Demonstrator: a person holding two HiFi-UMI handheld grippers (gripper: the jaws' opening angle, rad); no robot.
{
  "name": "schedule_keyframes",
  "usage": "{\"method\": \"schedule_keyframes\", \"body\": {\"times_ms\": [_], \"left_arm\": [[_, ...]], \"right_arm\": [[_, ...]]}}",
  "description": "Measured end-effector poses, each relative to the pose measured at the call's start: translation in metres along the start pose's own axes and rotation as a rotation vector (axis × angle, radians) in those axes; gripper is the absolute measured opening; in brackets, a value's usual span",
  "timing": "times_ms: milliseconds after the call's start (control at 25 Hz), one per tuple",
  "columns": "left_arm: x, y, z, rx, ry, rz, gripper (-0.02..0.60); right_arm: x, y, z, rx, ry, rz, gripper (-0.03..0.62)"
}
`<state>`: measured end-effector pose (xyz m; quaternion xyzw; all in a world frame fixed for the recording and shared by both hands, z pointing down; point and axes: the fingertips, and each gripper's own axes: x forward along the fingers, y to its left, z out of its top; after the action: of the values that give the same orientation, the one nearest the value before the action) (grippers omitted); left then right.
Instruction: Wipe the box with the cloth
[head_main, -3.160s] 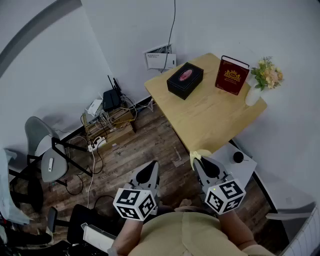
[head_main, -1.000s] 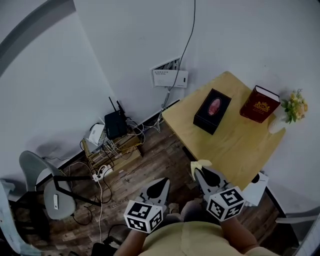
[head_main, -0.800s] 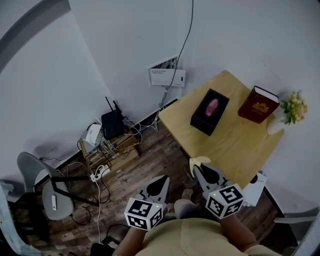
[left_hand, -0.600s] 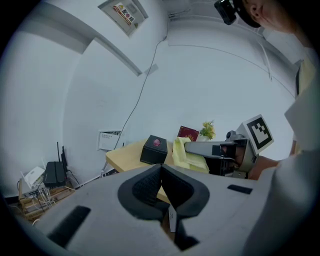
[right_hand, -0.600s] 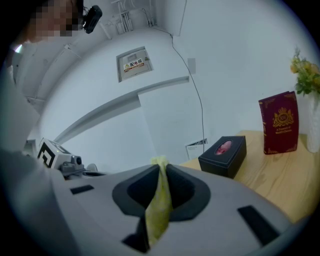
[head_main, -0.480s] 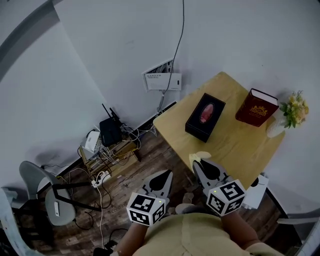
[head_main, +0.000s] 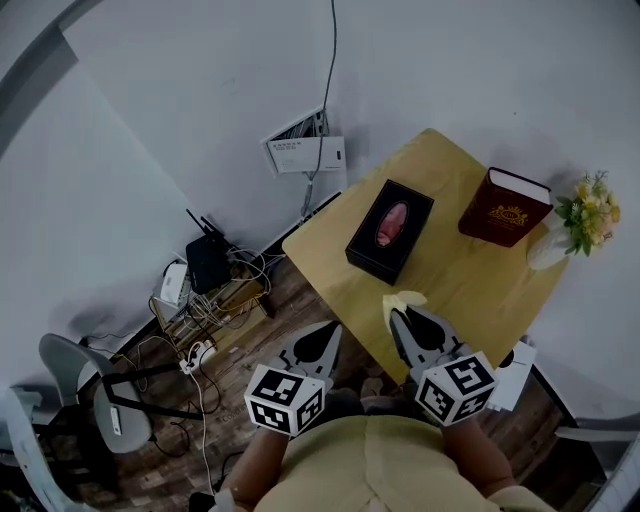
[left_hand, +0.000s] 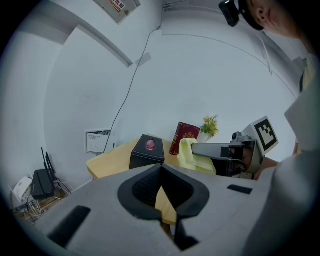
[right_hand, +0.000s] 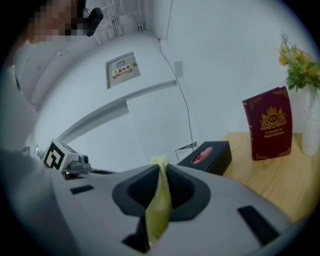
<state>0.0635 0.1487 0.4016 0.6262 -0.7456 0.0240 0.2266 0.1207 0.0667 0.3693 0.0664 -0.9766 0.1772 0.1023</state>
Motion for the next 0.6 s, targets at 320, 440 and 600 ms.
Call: {"method": "schedule_keyframes", "body": {"times_ms": [320,440,600], "left_arm": [[0.022,0.013,0.017,-0.04,-0.008,-0.002,0.015],[0.036,0.019,0.022,-0.029,0.014,-0.038,0.015],[0.063,0.033,0.037,-0.005,0.02,-0.097,0.016]], "right_arm": [[-0.001,-0.025,0.011,0.025,-0.024,-0.065,0.055],[0.004,-0.033,0.013,0.033,-0.023,-0.092,0.055],[0.014,-0.051,0.021,0.036,-0.033,-0.162,0.055]]}}
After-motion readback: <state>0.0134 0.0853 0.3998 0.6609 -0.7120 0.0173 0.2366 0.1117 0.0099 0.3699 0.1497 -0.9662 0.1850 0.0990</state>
